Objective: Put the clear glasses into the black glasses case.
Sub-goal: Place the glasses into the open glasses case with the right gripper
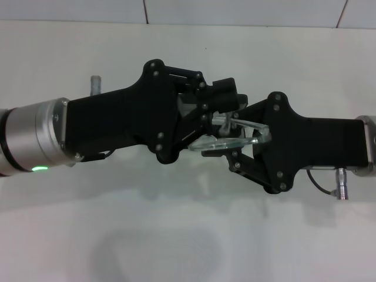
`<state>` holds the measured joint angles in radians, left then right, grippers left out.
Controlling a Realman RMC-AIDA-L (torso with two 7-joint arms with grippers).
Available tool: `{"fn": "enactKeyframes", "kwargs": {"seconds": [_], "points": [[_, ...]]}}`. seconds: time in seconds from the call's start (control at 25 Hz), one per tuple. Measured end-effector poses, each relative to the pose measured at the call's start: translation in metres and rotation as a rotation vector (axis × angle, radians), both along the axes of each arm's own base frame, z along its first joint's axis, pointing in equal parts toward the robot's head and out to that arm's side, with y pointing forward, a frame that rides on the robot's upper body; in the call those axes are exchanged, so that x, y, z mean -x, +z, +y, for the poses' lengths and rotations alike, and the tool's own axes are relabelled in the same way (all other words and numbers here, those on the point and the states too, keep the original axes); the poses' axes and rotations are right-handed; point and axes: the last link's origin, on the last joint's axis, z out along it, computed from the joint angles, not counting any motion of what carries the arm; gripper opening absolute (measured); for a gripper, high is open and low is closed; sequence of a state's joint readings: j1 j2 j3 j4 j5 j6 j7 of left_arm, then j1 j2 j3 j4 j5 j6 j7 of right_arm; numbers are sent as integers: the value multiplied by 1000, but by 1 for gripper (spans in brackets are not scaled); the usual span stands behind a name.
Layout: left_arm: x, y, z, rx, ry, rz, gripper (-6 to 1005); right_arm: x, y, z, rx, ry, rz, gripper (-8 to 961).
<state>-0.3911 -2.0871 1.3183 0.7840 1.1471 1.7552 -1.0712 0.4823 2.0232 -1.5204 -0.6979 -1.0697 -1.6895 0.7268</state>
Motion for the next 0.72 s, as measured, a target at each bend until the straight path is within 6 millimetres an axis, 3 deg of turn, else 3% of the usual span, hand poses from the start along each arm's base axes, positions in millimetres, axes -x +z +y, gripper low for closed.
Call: {"fn": "enactKeyframes", "kwargs": {"seconds": [0.36, 0.6, 0.72], "points": [[6, 8, 4, -58, 35, -24, 112, 2, -2, 1, 4, 2, -5, 116], [27, 29, 8, -151, 139, -53, 112, -1, -2, 4, 18, -43, -24, 116], [43, 37, 3, -175, 193, -41, 112, -2, 1, 15, 39, -135, -59, 116]]}}
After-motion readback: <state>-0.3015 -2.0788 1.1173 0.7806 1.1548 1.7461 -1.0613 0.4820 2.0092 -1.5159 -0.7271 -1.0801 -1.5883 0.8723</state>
